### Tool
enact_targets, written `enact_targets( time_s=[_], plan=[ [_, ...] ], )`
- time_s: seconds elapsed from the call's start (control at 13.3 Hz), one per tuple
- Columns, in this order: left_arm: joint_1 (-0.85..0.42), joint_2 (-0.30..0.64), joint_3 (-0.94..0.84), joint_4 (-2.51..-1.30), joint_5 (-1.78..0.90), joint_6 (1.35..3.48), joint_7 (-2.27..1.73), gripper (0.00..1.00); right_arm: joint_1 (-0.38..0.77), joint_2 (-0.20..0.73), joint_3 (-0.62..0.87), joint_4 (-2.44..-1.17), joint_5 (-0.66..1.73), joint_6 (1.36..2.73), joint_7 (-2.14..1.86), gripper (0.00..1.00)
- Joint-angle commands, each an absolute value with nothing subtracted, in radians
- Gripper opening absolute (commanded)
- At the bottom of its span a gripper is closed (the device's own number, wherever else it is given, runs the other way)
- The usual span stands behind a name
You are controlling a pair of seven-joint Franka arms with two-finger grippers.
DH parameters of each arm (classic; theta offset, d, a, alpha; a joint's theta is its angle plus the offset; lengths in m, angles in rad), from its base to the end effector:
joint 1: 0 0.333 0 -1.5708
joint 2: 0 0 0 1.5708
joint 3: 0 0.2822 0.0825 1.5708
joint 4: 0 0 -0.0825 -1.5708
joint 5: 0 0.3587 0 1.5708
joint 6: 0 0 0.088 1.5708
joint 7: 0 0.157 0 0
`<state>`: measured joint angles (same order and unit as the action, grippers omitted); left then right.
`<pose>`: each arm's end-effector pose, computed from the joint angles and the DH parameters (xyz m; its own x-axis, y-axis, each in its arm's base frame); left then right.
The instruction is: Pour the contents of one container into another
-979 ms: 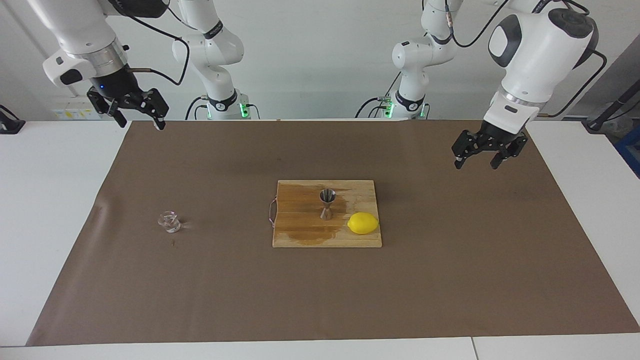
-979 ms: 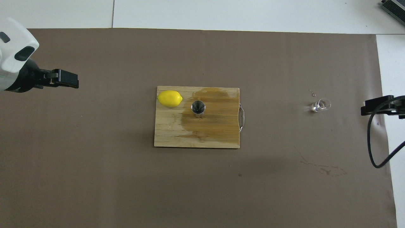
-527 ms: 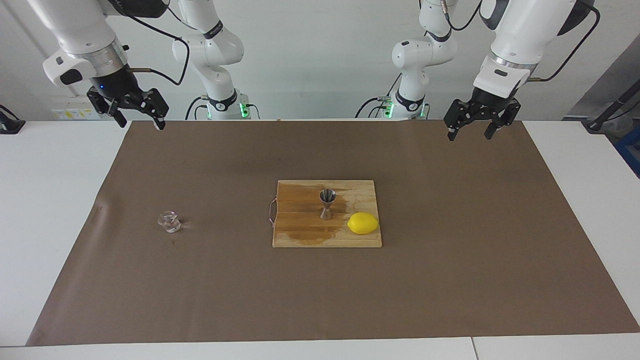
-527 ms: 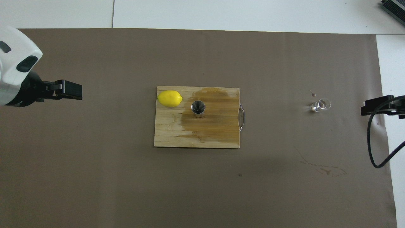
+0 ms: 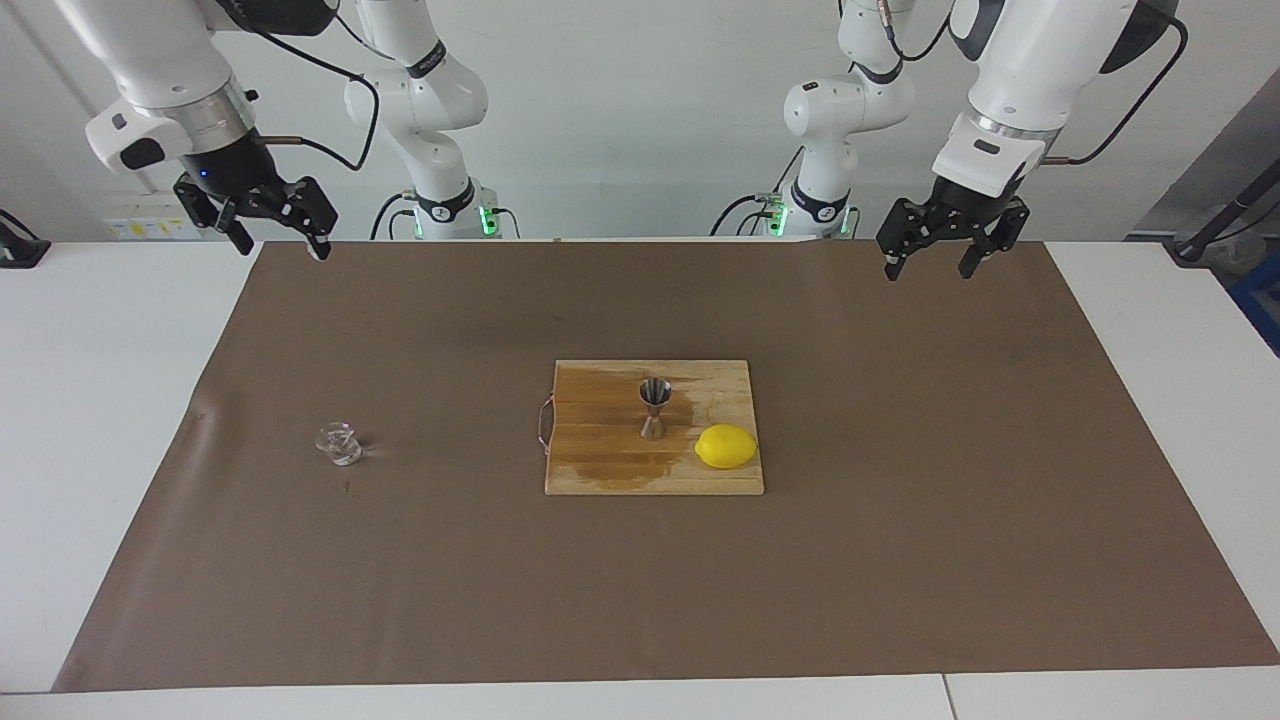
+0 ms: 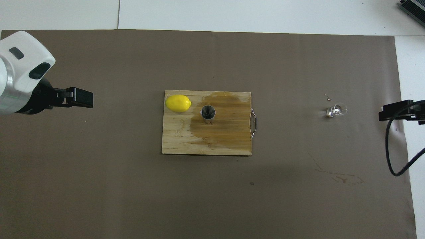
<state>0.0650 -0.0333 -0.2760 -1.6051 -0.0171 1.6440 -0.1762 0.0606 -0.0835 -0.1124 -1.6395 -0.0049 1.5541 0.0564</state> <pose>0.5185 -0.1156 0.5490 0.9971 -0.0335 0.0684 -0.0350 -0.9992 0.0203 0.5031 -0.0287 0.5514 0.9942 -0.1077 -0.0027 -0.1077 -0.9942 -0.0043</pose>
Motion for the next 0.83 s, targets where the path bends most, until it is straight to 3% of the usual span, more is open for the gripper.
enact_targets(
  time_s=[0.0, 0.75],
  plan=[
    [-0.035, -0.037, -0.141, -1.623, 0.003, 1.609, -0.106, 1.00, 0.061, -0.106, -0.114, -1.666, 0.014, 1.568, 0.066, 1.00],
    [-0.034, 0.037, -0.094, -1.588, 0.012, 1.559, -0.037, 1.00, 0.061, -0.106, -0.114, -1.666, 0.014, 1.568, 0.066, 1.00]
  ],
)
